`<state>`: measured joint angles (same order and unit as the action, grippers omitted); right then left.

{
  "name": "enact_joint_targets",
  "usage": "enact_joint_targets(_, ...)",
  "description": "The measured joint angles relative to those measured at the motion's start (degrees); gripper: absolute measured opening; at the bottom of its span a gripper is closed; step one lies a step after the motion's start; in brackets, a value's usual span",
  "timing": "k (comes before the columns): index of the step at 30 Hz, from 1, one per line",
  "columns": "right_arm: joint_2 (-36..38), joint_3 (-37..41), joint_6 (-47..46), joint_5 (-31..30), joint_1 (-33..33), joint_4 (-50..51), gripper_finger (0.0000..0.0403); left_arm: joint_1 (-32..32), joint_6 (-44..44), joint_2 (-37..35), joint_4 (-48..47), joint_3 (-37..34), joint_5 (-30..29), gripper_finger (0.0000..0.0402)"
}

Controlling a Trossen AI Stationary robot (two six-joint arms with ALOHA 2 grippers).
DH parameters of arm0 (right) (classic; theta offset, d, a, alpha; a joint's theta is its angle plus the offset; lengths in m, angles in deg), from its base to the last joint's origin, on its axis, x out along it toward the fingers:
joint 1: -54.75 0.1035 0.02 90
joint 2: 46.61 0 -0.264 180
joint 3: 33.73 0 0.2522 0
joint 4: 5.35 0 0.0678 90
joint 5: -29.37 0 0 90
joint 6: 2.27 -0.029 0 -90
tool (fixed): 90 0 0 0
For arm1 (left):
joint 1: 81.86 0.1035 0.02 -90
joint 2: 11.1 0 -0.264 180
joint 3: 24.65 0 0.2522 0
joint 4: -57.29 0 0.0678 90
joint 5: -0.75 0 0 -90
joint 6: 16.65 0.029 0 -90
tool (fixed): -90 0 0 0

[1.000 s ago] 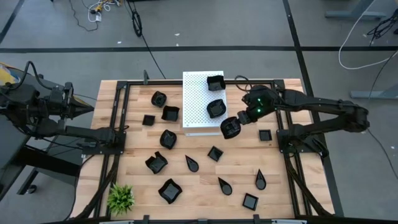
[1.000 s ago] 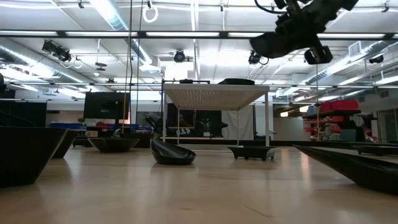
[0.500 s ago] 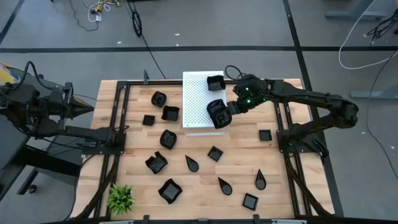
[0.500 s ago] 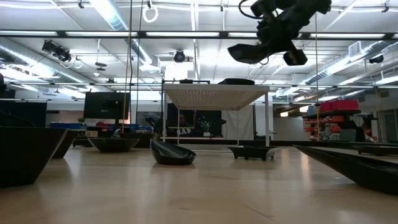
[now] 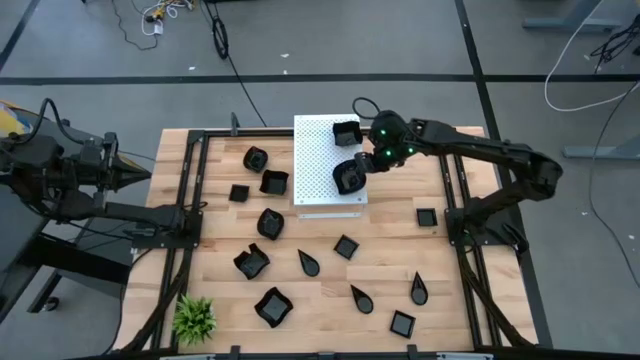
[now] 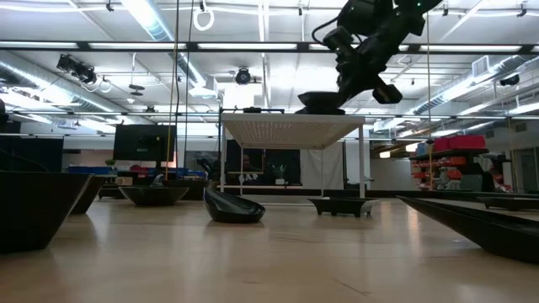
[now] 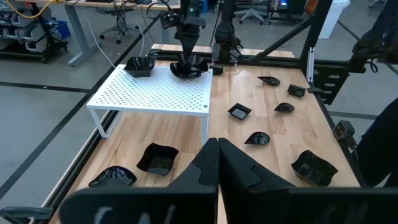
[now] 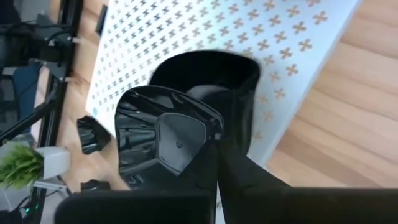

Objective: Pick & Place Mini shaped plates
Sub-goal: Stack the leaf-shaped plate on top of the leaf-shaped plate on the shelf

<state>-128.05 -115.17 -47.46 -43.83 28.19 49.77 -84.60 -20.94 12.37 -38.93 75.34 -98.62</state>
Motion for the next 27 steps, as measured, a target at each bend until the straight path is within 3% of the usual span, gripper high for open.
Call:
enact_joint_targets(16, -0.64, 0.00, -1.86, -0.28, -0.43, -2.77, 0.0005, 0.00, 0.00, 0.00, 0.02, 0.00, 0.01, 0.0003)
enact_joint_targets(27, -0.64, 0.00, -0.83, -1.77, -0.43, -2.75, 0.0027, 0.00, 0.00, 0.00, 0.00, -0.01, 0.01, 0.0003)
